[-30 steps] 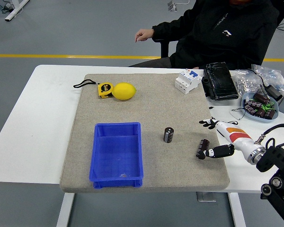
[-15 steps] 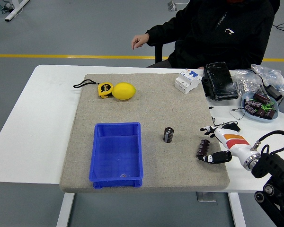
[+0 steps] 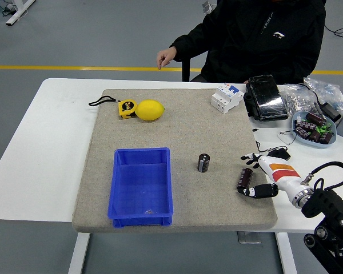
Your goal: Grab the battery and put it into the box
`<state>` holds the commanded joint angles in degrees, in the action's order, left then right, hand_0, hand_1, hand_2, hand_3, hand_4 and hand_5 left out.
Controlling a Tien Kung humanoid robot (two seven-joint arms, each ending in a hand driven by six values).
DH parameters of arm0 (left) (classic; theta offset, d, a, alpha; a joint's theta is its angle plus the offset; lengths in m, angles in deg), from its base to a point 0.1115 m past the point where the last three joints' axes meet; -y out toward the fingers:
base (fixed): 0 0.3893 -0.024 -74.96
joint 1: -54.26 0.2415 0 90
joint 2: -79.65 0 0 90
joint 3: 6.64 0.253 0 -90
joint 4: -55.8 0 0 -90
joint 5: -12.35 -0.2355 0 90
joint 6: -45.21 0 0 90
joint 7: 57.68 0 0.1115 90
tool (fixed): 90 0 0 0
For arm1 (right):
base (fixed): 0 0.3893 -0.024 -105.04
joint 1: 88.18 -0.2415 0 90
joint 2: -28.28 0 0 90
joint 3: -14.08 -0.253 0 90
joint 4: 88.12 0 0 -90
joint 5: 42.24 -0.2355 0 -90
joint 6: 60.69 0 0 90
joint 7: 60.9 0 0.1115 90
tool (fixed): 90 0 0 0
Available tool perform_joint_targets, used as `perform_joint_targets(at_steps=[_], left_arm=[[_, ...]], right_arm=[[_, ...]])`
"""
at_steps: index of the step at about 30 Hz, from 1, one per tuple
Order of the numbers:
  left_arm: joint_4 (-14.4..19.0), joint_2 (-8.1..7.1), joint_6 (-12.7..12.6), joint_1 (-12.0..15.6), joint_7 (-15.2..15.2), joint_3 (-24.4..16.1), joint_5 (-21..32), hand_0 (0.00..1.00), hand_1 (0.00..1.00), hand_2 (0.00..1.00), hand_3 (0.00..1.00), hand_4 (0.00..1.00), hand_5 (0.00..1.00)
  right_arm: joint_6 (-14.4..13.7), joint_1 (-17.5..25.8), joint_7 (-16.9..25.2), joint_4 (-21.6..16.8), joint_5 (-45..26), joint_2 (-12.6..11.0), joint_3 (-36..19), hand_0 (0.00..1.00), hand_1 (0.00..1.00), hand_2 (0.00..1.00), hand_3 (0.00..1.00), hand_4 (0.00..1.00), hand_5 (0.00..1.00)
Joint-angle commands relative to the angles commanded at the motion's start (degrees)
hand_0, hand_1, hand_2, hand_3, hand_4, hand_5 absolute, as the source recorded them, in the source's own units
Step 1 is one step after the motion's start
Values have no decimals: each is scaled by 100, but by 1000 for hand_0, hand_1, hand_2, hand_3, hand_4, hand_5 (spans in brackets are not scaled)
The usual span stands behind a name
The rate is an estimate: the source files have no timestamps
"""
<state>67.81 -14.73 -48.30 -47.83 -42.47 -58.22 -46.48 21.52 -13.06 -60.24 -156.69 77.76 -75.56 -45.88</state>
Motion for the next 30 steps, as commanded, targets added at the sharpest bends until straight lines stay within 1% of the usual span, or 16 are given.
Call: perform_joint_targets(at_steps=[1,2,7,8,13,14,25,26,30], left_arm=[[1,-1,3,-3,-4,19,15,725,692,653,584,630,539],[1,-2,3,-6,-8,30,26,725,693,653,585,630,538],[-2,-2,2,-18,-13,29,32,725,693,653,585,630,538],[-3,-1,1,-20,-15,32,36,725,695,653,585,630,538],[-5,5,-5,-27,-20,42,59,725,695,653,585,630,538],[-5,6,-5,-28,-21,40,58,725,695,653,584,630,539],[-5,11,-4,-30,-23,58,76,725,695,653,584,630,538],[-5,11,-4,-29,-23,58,76,725,695,653,584,630,538],[-4,13,-4,-29,-27,76,97,725,695,653,584,630,538]], right_arm=[[-25,-2,4,10,-11,3,3,677,622,676,771,998,333],[-44,-3,9,14,-26,5,4,606,584,652,750,998,319],[-163,-12,30,22,-70,16,21,606,584,652,750,998,319],[-181,-13,34,24,-75,18,23,500,536,624,726,998,307],[-175,-22,33,95,-90,32,44,500,536,624,726,998,307],[-173,-22,34,102,-94,33,49,470,528,617,723,998,306],[-235,-35,70,103,-120,39,90,450,526,615,719,998,305],[-249,-36,74,105,-123,39,93,381,483,540,632,998,269],[-263,-38,81,127,-120,42,102,381,483,540,632,998,269]])
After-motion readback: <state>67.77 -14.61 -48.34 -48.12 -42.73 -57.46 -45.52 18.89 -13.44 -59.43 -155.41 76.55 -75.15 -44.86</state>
